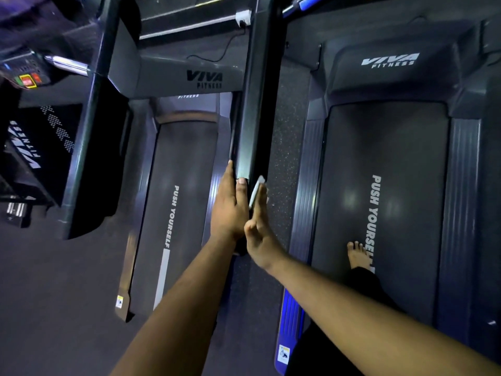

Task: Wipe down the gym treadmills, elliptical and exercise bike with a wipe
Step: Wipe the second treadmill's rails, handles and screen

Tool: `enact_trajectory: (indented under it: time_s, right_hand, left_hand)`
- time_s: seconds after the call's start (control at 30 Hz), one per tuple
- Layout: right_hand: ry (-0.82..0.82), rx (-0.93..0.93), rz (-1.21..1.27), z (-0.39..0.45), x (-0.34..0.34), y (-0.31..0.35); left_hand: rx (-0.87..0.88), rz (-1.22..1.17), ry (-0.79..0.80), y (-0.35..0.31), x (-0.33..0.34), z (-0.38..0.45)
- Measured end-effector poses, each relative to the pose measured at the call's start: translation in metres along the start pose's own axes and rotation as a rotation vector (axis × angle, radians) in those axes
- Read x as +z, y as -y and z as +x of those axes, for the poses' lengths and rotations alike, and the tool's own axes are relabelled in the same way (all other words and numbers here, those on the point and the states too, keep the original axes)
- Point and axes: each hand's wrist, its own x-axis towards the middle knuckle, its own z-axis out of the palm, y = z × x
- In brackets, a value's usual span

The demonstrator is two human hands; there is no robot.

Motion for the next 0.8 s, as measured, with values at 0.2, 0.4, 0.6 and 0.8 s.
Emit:
enact_trajectory:
  time_s: [0.2, 0.4, 0.6, 0.8]
  right_hand:
    - [-0.132, -0.043, -0.125, 0.082, -0.032, 0.013]
    - [0.074, -0.204, -0.208, 0.034, -0.027, -0.004]
    - [0.017, -0.238, -0.258, 0.055, -0.029, 0.003]
    - [0.057, -0.255, -0.229, 0.035, -0.026, -0.003]
  left_hand:
    - [0.022, 0.016, 0.002, 0.003, 0.000, 0.002]
    - [0.038, 0.040, 0.019, 0.003, 0.000, 0.002]
    - [0.034, -0.003, 0.036, 0.005, -0.002, 0.001]
    - [0.028, -0.007, 0.021, 0.001, -0.002, 0.000]
